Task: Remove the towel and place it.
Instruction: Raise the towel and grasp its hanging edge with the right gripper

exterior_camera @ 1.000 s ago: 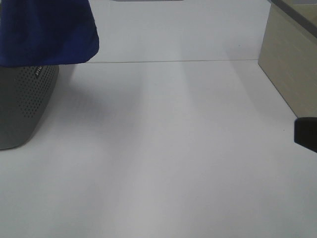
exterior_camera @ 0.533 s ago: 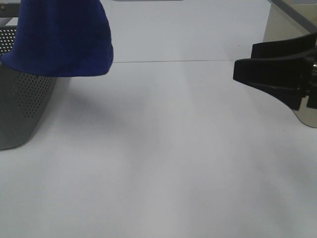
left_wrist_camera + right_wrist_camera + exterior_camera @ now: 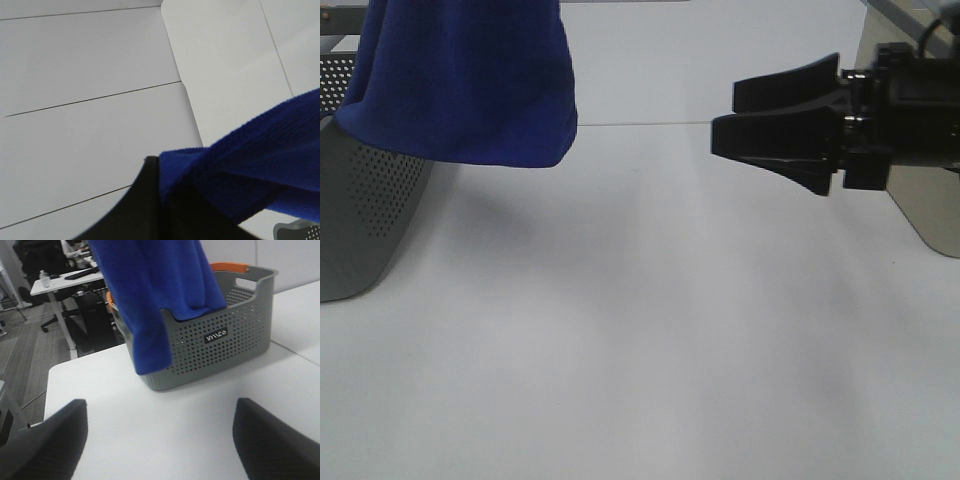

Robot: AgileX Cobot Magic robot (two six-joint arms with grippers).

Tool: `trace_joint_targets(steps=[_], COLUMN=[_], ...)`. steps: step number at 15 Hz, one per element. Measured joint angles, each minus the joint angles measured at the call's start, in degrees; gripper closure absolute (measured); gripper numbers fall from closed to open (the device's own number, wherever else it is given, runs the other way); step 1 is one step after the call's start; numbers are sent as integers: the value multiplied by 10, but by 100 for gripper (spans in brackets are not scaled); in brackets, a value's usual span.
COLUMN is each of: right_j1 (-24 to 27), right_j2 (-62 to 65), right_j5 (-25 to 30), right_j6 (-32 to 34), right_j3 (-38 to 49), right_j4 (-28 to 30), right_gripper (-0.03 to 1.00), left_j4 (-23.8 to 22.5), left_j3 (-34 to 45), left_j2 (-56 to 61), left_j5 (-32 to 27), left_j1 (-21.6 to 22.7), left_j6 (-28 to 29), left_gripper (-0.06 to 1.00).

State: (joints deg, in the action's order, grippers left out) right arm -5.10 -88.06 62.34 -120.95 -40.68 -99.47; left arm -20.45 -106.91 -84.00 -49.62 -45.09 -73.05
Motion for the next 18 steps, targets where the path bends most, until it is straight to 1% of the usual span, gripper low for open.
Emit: trace_joint_targets(steps=[1,3,4,6,8,9,10,11,14,16,18], right_j1=[-24,-54,-78,-81,-83,-88,-107,-122,-158,-160,-158], right_j2=[-17,-41,-81,-113,-127,-128,-128,-128,-128,-128,-128], right_j5=[-10,-13,-13,-11,5,24,57,65,67,62,15], right_j6=[-1,-1,3,24,27,27,27,27,27,29,43], right_j3=[-30,-68,-124,-164,-175,-176,-178,-179,-179,-179,-179], right_j4=[0,0,0,0,-1,-1,-1,-1,1,14,30], right_gripper=[19,19,19,19,19,19,19,19,19,19,21], left_j4=[7,16,23,30,33,33,33,34,36,36,37], left_j3=[0,0,0,0,0,0,0,0,0,0,0], left_j2=[0,0,-1,-1,-1,-1,-1,-1,-1,-1,-1], left_j5=[2,5,6,6,6,6,6,6,7,7,5], left_j1=[0,0,0,0,0,0,0,0,0,0,0], left_j6=[-1,-1,-2,-4,-5,-5,-5,-5,-5,-5,-5], left_gripper=[94,94,94,94,94,94,94,94,94,94,94])
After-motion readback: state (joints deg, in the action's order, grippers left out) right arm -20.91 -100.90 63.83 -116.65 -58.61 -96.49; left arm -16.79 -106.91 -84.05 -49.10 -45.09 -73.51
